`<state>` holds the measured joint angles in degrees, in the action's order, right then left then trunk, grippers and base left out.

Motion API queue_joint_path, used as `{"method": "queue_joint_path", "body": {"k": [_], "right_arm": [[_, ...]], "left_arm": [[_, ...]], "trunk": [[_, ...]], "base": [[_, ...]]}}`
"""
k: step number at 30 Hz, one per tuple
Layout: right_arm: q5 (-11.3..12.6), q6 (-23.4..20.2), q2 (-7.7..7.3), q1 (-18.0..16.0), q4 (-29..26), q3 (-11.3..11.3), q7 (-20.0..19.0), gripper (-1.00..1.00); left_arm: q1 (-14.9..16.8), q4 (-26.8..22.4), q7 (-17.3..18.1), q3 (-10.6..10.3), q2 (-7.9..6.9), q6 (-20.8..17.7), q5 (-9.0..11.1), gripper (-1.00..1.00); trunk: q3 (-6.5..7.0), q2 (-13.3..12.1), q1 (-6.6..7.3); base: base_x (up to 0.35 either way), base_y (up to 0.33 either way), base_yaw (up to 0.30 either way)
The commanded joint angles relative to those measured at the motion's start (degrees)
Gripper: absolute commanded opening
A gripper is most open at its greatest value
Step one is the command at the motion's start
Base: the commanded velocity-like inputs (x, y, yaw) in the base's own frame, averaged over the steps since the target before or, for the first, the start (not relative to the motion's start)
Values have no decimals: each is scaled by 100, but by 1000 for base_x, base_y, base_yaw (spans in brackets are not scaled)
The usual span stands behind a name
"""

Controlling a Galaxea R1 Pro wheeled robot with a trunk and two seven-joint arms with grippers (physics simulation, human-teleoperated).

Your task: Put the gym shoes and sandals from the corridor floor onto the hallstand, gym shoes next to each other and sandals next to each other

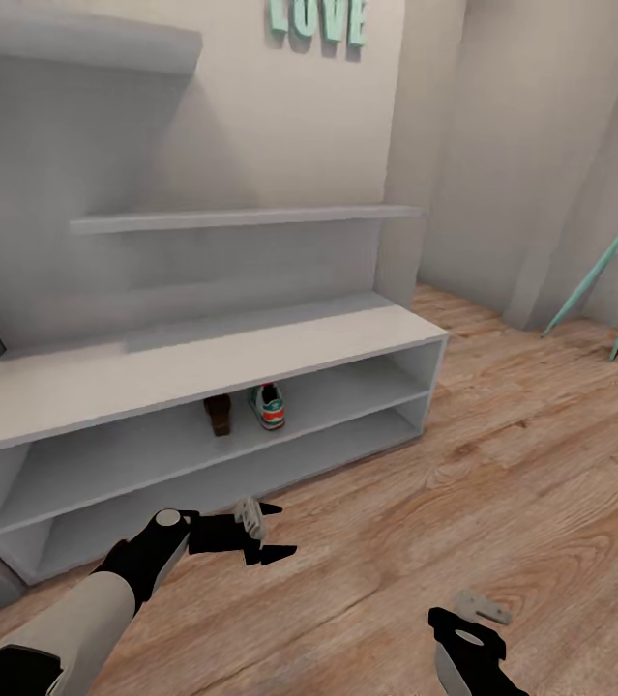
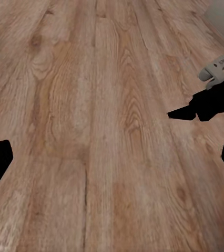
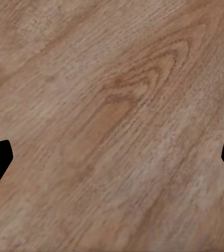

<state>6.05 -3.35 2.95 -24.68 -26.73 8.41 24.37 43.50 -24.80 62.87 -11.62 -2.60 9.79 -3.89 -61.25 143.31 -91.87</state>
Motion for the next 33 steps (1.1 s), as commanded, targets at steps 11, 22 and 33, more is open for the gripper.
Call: {"method": "queue_joint_path", "body": {"k": [11,22,33], "right_arm": [[27,-25,4,-2,-13,12,15,100],[26,-25,4,-2,-10,12,15,100],[27,-25,9,-2,-8,12,15,100]], "left_arm": [[1,-8,-3,-8,-4,58,-35,100],[1,-8,-3,-7,-12,58,-33,100],[1,-2,-1083,-15,18,54,-19,100]], "trunk": [[250,-87,63],[332,-127,85],[375,-127,85]], "base": [[0,0,-263],[0,0,-263],[114,-47,-152]]}}
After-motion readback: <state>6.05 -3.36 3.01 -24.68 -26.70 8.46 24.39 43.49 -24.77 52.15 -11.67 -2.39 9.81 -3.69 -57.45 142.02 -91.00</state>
